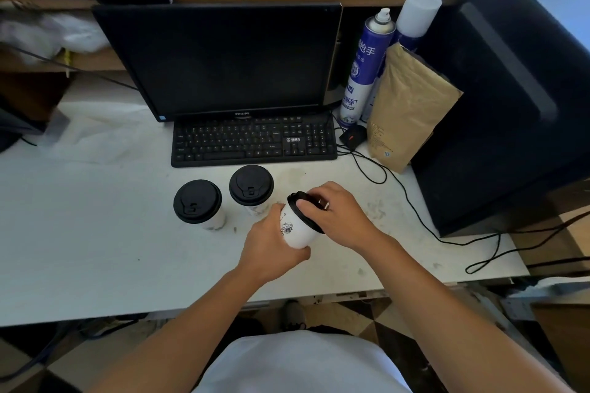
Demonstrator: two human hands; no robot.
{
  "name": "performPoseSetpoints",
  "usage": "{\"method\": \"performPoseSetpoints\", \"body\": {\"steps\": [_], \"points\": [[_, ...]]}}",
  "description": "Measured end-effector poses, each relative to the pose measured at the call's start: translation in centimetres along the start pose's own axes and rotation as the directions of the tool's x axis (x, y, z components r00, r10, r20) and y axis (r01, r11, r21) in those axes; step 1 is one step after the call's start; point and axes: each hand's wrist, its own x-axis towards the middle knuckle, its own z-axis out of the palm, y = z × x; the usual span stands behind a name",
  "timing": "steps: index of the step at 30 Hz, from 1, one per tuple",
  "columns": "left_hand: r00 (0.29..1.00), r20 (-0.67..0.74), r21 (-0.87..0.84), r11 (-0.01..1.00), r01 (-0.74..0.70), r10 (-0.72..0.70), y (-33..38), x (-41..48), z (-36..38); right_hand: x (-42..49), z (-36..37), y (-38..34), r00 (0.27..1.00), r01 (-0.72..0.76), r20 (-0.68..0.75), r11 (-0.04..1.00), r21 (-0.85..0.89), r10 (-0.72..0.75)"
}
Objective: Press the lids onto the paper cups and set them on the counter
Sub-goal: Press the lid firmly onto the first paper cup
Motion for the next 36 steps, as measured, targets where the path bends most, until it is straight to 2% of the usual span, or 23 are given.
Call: {"method": "performPoseSetpoints", "body": {"steps": [7, 11, 14, 20, 23, 27, 29, 32, 36], "points": [[0.997, 0.078, -0.187, 0.982, 0.000, 0.014, 0.2, 0.0, -0.7, -0.2, -0.9, -1.1, 0.994, 0.107, 0.029, 0.994, -0.037, -0.106], [0.973, 0.212, -0.294, 0.956, -0.020, 0.086, 0.0, 0.1, -1.5, -0.4, -1.9, -1.6, 0.966, 0.235, 0.130, 0.970, -0.068, -0.225], [0.954, 0.273, -0.305, 0.952, -0.040, 0.127, 0.1, 0.3, -2.2, -0.5, -2.5, -1.7, 0.935, 0.323, 0.171, 0.945, -0.057, -0.310], [0.974, 0.150, -0.364, 0.925, -0.103, 0.168, 0.4, 0.1, -1.8, -1.1, -2.1, -1.6, 0.926, 0.372, 0.082, 0.928, -0.031, -0.369], [0.979, 0.134, -0.383, 0.919, -0.093, 0.155, 0.4, 0.2, -2.1, -1.5, -1.6, -1.0, 0.941, 0.333, 0.041, 0.941, 0.065, -0.336], [0.924, 0.381, -0.483, 0.855, 0.187, 0.013, -0.1, 0.6, -3.5, -1.8, -1.3, 0.4, 0.975, 0.194, 0.024, 0.906, 0.377, -0.219], [0.907, 0.420, -0.456, 0.860, 0.231, -0.020, -0.3, 0.8, -3.9, -1.7, -1.6, 0.2, 0.988, 0.116, 0.037, 0.877, 0.466, -0.151], [0.936, 0.352, -0.388, 0.908, 0.158, -0.013, 0.5, 0.6, -3.7, -1.5, -1.7, -0.2, 0.997, 0.072, -0.009, 0.890, 0.450, -0.076], [0.980, 0.187, -0.287, 0.958, -0.009, 0.065, 1.2, 0.4, -2.2, -1.4, -1.4, -0.9, 0.997, 0.068, -0.062, 0.958, 0.277, -0.052]]}}
